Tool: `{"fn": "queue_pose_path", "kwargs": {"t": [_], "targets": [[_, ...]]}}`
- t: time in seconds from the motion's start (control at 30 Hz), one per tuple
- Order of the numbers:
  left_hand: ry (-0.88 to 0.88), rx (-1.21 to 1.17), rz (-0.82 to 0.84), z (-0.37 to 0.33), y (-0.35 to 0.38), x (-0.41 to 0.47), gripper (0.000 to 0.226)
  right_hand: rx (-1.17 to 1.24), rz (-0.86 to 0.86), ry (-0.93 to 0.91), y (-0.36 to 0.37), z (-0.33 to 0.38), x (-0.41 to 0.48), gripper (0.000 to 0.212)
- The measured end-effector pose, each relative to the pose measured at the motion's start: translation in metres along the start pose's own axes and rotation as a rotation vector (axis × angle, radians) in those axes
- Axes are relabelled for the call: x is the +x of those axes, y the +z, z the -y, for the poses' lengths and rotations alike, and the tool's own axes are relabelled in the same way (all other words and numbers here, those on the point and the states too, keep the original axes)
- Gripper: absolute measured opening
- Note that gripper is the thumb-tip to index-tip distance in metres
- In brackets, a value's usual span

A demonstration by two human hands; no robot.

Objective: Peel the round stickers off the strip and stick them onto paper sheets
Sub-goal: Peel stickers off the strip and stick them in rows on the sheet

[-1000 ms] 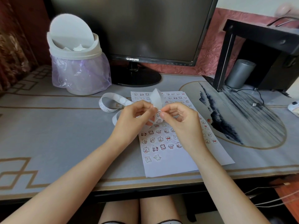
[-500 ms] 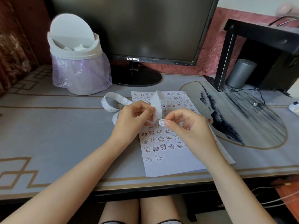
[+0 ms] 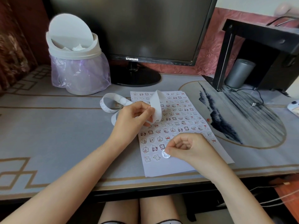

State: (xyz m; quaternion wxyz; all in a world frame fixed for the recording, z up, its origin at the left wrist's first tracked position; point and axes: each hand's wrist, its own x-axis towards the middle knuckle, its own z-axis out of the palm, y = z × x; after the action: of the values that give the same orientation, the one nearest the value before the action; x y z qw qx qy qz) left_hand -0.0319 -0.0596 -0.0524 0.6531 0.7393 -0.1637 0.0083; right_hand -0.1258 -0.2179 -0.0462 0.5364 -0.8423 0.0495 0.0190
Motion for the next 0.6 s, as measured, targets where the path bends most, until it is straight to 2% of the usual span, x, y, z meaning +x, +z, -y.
{"fn": "queue_pose_path", "kwargs": {"t": [0.6], "targets": [[-0.005, -0.005, 0.003, -0.0003, 0.0003, 0.0000, 0.017, -0.092, -0.061, -0.008, 0.0057, -0.0071, -0.0009, 0.010]]}}
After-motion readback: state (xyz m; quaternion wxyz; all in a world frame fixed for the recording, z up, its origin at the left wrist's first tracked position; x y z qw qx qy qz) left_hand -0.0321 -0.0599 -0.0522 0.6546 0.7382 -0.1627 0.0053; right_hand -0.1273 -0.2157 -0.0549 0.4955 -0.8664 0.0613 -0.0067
